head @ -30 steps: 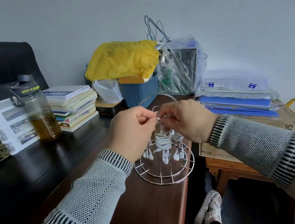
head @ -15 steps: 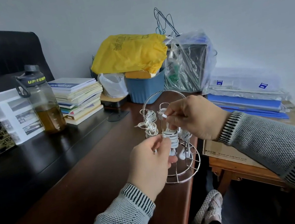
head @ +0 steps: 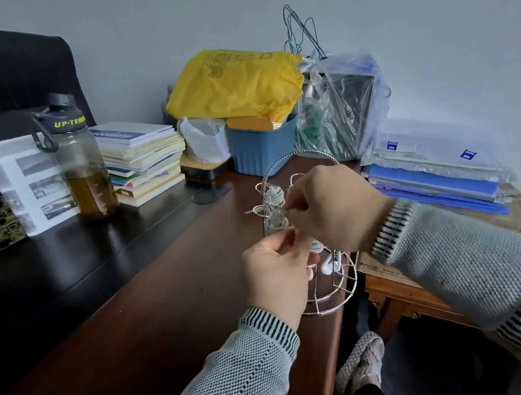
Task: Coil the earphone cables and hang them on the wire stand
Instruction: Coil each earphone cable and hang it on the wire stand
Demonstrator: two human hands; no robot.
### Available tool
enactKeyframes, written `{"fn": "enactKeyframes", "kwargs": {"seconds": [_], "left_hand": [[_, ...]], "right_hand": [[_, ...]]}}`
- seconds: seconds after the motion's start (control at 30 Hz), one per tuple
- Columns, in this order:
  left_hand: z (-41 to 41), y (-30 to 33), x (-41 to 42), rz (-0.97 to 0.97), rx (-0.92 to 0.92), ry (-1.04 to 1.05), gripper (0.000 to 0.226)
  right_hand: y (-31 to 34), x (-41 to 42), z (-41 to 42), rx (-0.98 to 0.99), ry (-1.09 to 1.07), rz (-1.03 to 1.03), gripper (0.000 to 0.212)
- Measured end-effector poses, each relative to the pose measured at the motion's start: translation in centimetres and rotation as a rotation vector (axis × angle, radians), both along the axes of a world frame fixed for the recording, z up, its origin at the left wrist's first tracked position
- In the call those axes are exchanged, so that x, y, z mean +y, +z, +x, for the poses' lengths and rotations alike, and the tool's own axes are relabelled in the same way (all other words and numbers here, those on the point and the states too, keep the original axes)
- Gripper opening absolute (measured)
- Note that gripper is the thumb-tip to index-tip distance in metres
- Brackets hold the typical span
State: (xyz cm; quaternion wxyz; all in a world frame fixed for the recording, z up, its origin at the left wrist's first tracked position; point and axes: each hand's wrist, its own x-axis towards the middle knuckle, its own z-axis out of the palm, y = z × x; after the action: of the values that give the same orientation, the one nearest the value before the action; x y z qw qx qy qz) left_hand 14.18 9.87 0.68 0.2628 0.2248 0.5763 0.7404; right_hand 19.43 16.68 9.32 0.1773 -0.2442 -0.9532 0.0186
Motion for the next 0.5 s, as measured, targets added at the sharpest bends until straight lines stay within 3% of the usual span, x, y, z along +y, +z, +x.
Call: {"fn": "enactKeyframes", "kwargs": {"seconds": [0.13, 0.27, 0.33, 0.43, 0.5], "left_hand": [[-0.2, 0.2, -0.2, -0.029, 0.086, 0.008, 0.04], [-0.7, 0.7, -0.8, -0.067, 0.208, -0.066, 0.04], [-1.7, 0.6, -1.4, -0.186, 0.408, -0.098, 0.037], [-3.7, 1.7, -2.7, -0.467, 0.792, -0.183, 0.024], [-4.8, 3.1, -3.5, -0.471, 0.996, -0.102, 0.014]], "right_hand": [[-1.4, -1.5, 0.2, 0.037, 0.015, 0.274, 0.015], [-4.2, -0.7, 0.3, 0.212, 0.118, 0.553, 0.01], [-5.5, 0.1, 0.7, 0.299, 0.161, 0.553, 0.007], [-7.0, 0.8, 1.4, 0.426, 0.153, 0.546, 0.019], [-7.9, 1.1, 1.3, 0.515, 0.146, 0.515, 0.018]]}}
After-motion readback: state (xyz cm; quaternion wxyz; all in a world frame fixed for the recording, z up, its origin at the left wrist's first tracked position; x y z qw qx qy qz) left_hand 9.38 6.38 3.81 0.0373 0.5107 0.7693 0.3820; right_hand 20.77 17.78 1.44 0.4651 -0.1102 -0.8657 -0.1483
